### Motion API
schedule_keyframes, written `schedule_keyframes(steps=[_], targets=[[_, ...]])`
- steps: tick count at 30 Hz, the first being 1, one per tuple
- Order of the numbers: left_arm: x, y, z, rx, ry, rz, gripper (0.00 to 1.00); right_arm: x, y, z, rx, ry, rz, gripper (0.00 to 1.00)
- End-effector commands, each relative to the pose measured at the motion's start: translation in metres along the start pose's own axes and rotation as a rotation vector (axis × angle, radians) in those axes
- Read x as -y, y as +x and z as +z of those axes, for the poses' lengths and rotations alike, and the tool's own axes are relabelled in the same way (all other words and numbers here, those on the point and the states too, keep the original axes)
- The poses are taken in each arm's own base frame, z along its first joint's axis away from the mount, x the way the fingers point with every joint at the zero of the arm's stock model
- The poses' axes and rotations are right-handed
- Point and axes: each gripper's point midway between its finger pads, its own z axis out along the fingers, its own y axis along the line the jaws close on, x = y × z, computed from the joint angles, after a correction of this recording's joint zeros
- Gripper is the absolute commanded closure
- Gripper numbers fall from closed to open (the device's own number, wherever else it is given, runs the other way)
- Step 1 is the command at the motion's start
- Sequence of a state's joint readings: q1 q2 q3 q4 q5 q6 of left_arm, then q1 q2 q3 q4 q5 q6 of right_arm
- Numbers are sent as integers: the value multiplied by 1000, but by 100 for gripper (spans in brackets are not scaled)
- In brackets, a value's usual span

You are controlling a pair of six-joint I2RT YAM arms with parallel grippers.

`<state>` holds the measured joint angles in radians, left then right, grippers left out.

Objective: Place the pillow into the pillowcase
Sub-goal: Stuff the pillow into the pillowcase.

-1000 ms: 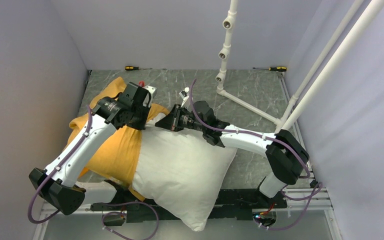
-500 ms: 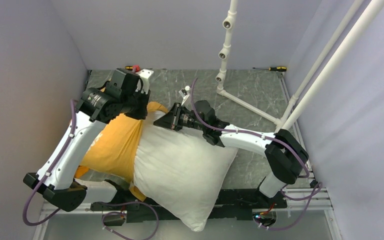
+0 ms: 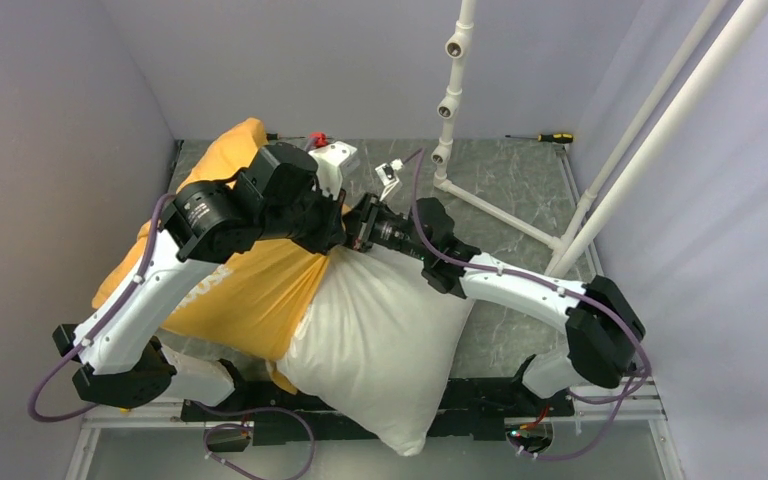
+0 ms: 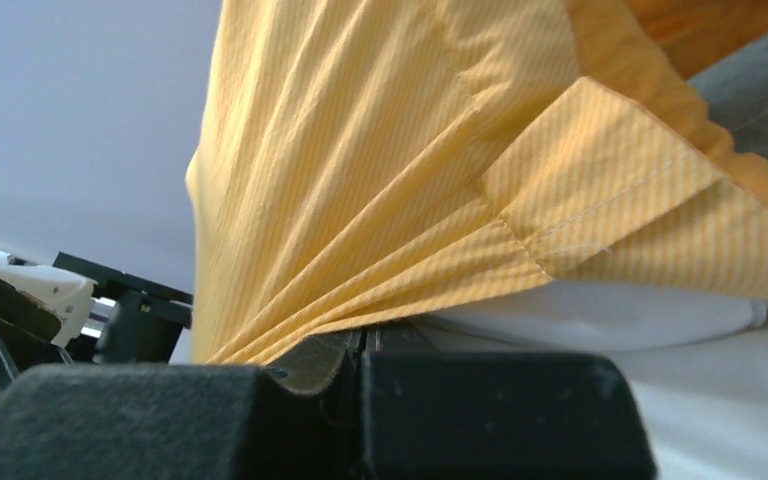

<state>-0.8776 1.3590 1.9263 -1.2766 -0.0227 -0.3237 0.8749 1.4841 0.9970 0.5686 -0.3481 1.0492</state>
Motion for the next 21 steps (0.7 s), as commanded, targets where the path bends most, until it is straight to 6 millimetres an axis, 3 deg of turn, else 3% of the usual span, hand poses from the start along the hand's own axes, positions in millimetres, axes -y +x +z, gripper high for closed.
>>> schedule_keyframes(steps=[1, 4, 6, 8, 9, 10, 13, 14, 18, 21], targets=[[106, -80, -30, 319, 448, -54, 100, -64, -60, -11, 290, -145, -102, 100], [111, -79, -27, 335, 469, -75, 100, -38, -62, 1, 315, -46, -149, 100], [102, -75, -24, 349, 426, -98, 100, -10, -57, 13, 298, 42, -148, 100], [80, -64, -15, 344, 320, -137, 100, 11, -45, 24, 229, 89, -150, 99], [67, -59, -18, 357, 267, -157, 100, 17, -39, 25, 199, 107, -153, 88], [51, -52, -15, 362, 195, -180, 100, 24, -34, 22, 184, 130, -150, 70], [10, -32, -16, 374, 35, -249, 100, 37, -21, 2, 130, 226, -150, 31], [-1, -26, -17, 379, -8, -268, 100, 36, -22, -8, 125, 256, -165, 22], [-24, -8, -13, 356, -80, -282, 100, 18, -30, -56, 133, 348, -232, 5], [-29, -3, -7, 330, -85, -287, 100, 5, -34, -81, 140, 370, -272, 5]])
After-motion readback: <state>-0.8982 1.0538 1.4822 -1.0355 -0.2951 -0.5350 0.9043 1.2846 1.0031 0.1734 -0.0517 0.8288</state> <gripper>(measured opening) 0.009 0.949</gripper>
